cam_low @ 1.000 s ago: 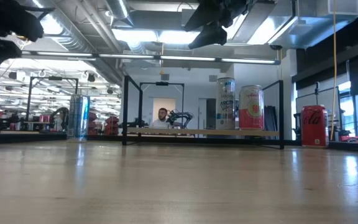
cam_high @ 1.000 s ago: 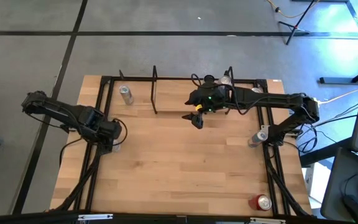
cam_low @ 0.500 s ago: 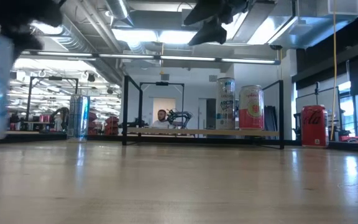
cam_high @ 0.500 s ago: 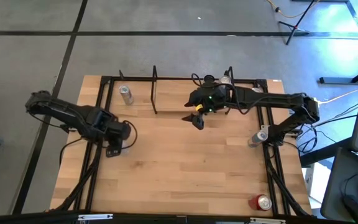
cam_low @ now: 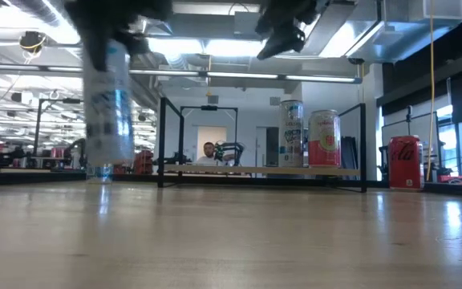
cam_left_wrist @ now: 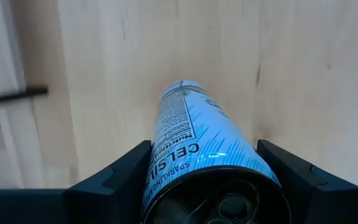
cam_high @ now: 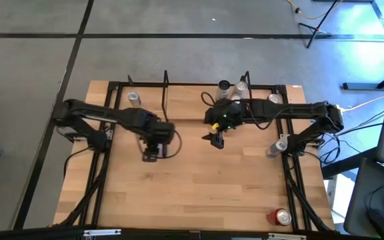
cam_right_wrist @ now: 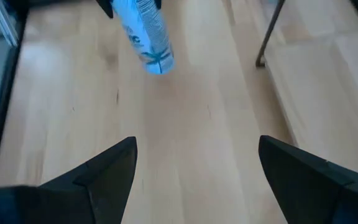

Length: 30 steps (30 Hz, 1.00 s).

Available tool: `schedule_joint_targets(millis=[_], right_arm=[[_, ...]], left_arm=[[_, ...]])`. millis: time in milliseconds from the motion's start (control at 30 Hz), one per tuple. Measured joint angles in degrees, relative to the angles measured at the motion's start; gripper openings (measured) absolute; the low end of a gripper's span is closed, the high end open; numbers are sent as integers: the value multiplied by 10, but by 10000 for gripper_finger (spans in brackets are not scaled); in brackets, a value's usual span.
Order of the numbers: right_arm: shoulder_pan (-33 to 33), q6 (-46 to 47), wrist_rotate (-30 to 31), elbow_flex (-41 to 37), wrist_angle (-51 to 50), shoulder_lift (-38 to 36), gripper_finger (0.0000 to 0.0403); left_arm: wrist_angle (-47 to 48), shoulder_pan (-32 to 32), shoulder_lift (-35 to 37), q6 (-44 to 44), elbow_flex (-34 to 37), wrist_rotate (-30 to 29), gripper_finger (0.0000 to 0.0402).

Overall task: Place canned beverage on shelf
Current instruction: Move the white and blue soda can to the center of the table

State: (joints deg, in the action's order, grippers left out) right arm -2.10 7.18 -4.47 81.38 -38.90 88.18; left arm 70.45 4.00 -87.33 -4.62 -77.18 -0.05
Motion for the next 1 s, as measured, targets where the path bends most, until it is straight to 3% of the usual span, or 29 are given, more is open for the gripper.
schedule_joint_targets(millis=[333, 767, 1000], right_arm=[[21, 19, 14, -46, -28, 1, 321], [21, 31, 10, -52, -30, 0, 321], [21, 17, 10, -52, -19, 0, 321]], left_arm=[[-35, -26, -151, 124, -84, 40, 234], [-37, -20, -161, 138, -117, 38, 317], [11, -17, -141, 131, -168, 37, 328]])
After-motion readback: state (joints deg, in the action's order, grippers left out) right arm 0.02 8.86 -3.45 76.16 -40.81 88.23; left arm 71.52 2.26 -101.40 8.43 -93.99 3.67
